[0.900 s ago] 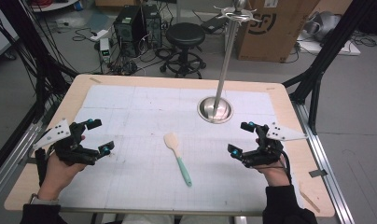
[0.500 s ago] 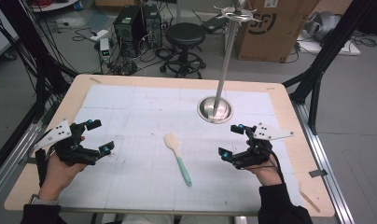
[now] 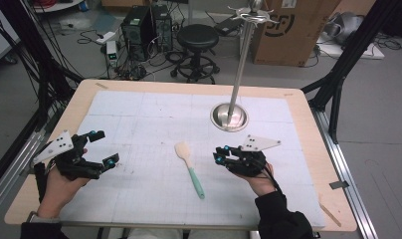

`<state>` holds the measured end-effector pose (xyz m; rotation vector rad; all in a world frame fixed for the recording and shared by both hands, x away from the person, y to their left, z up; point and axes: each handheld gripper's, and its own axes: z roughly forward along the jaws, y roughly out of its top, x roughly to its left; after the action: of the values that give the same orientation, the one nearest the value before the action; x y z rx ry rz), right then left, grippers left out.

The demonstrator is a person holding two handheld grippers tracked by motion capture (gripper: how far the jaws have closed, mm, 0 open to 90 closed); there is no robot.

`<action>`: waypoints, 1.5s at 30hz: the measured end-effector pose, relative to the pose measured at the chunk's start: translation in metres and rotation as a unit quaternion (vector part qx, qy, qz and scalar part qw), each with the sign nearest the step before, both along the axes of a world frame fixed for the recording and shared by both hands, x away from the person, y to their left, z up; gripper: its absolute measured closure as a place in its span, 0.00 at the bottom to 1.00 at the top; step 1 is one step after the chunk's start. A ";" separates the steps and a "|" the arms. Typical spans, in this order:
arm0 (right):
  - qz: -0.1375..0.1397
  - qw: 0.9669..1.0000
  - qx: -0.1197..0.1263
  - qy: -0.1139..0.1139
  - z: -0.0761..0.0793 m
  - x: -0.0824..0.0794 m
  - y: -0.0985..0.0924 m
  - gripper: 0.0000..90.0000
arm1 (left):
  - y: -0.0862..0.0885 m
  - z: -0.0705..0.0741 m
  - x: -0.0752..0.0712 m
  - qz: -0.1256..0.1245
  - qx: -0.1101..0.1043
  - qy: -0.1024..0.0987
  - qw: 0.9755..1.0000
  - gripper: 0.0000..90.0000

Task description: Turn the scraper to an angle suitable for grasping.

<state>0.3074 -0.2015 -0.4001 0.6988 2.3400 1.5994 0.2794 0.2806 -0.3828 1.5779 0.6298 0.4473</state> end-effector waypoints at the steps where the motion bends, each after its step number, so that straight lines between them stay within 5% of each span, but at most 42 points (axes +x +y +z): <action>1: 0.000 1.000 0.000 0.000 0.000 0.000 0.000 0.88 | 0.001 0.000 -0.001 0.001 0.000 0.001 1.000 0.02; 3: 0.007 1.000 -0.019 0.005 -0.006 0.003 0.010 1.00 | 0.003 -0.001 -0.002 0.002 0.002 0.001 1.000 0.02; 12: 0.019 0.998 -0.026 0.062 -0.019 0.007 0.041 1.00 | 0.005 -0.001 -0.009 0.005 0.002 0.004 1.000 0.02; 17: 0.023 0.992 -0.040 0.119 -0.032 0.008 0.064 0.98 | 0.004 -0.005 -0.008 0.007 0.009 0.008 1.000 0.02; 33: 0.019 0.987 -0.111 0.113 -0.049 0.015 0.100 1.00 | 0.003 -0.010 -0.006 0.009 0.014 0.018 1.000 0.02; 45: 0.015 0.985 -0.127 0.113 -0.048 0.006 0.092 1.00 | 0.001 -0.012 -0.002 0.004 0.011 0.022 1.000 0.02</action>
<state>0.3134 -0.1094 -0.4485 0.8255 2.6653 1.2551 0.2774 0.2815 -0.3944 1.6094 0.6677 0.4276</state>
